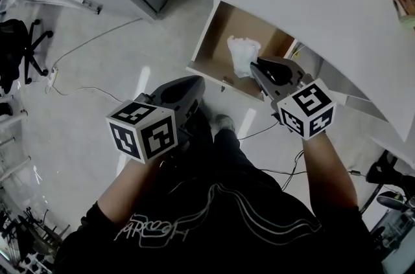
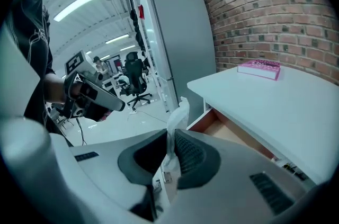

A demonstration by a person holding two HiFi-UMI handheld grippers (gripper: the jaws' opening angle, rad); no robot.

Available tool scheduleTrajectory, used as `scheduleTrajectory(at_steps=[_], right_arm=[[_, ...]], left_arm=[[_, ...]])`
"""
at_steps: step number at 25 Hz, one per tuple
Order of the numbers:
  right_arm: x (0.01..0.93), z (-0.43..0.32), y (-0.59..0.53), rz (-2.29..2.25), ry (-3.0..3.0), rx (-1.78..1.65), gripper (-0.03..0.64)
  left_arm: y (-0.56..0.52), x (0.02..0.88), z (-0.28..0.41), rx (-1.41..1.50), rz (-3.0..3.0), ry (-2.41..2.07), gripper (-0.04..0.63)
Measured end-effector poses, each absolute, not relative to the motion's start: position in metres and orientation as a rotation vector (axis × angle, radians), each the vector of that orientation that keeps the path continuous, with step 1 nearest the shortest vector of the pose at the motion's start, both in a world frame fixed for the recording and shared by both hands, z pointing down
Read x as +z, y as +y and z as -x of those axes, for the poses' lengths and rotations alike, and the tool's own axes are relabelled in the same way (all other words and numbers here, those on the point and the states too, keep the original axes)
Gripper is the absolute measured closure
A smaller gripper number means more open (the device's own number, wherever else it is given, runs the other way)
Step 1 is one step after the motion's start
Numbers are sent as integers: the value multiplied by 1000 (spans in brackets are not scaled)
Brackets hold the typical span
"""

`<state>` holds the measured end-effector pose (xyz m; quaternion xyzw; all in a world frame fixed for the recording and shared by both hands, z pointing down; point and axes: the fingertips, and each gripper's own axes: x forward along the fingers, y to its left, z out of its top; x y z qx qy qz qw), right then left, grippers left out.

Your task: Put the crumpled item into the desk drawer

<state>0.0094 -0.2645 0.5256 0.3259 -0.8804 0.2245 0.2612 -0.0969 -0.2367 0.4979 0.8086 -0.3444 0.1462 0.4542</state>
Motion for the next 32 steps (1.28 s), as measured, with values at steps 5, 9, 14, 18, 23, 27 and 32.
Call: scheduleTrajectory(at_steps=[5,9,14,18,23,27,32], right_arm=[[577,-6,-278,-871,-2318,629,554],[620,-4,-286,-859,-2258,667,554],[672,-2,-295,-865,-2192,766,554],[706,-1,-299,-845,-2137,798,554],[748,-2,-305,-820,-2057,809,554],[773,-2,-310,-830,-2013,825,552],[794,-6,-313,-834,-1970,853,552]], left_arm=[[-252,528,102,350,-1969,-824,574],[-260,551,110,354,-1949,-816,574],[-270,576,122,366,-1910,-824,574],[-273,591,128,373,-1881,-833,574],[-276,609,137,375,-1852,-852,574],[-276,624,147,378,-1833,-864,574],[-275,635,153,378,-1808,-876,574]])
